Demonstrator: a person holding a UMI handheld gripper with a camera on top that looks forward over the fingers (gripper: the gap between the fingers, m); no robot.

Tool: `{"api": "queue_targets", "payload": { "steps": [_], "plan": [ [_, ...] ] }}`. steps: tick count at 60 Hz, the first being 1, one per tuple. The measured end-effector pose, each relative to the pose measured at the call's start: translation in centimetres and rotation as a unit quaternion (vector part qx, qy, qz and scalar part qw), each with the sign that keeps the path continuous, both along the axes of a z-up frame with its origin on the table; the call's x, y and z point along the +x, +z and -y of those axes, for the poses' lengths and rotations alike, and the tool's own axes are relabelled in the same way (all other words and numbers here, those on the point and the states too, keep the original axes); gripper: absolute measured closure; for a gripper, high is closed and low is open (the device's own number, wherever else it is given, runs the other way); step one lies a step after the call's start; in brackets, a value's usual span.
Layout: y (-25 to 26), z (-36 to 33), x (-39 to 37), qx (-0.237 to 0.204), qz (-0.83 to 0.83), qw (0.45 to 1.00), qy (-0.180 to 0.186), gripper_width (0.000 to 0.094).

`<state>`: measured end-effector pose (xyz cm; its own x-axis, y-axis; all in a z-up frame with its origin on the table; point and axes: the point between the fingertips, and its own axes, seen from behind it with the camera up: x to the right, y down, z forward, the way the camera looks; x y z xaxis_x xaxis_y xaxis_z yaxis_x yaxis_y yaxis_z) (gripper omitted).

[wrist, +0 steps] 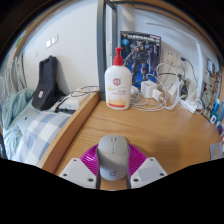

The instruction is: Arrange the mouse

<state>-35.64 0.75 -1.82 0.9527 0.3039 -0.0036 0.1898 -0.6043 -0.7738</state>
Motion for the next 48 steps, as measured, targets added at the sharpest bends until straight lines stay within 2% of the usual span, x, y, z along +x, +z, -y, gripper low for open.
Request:
{"api": "queue_targets", "payload": {
  "steps": [10, 16, 25, 28, 33, 42, 48],
  "plan": [
    [0.8, 0.3, 0.3, -0.033, -0.031, 0.998, 0.048, 0.0594],
    [5.2, 0.4, 5.4, -0.006, -0.019, 0.998, 0.058, 0.0593],
    [13.3, -0.4, 16.8, 0.044, -0.025, 0.998, 0.024, 0.0596],
    [15.4, -0.3, 21.1, 0.058, -0.013, 0.998, 0.019, 0.0596],
    [18.1, -0.5, 28.8, 0.080, 0.010, 0.997, -0.010, 0.0596],
    [19.9, 0.0, 40.9, 0.091, 0.011, 0.993, -0.074, 0.0597],
    [18.0, 0.4, 47.2, 0.081, 0.023, 0.991, -0.109, 0.0598]
  ]
}}
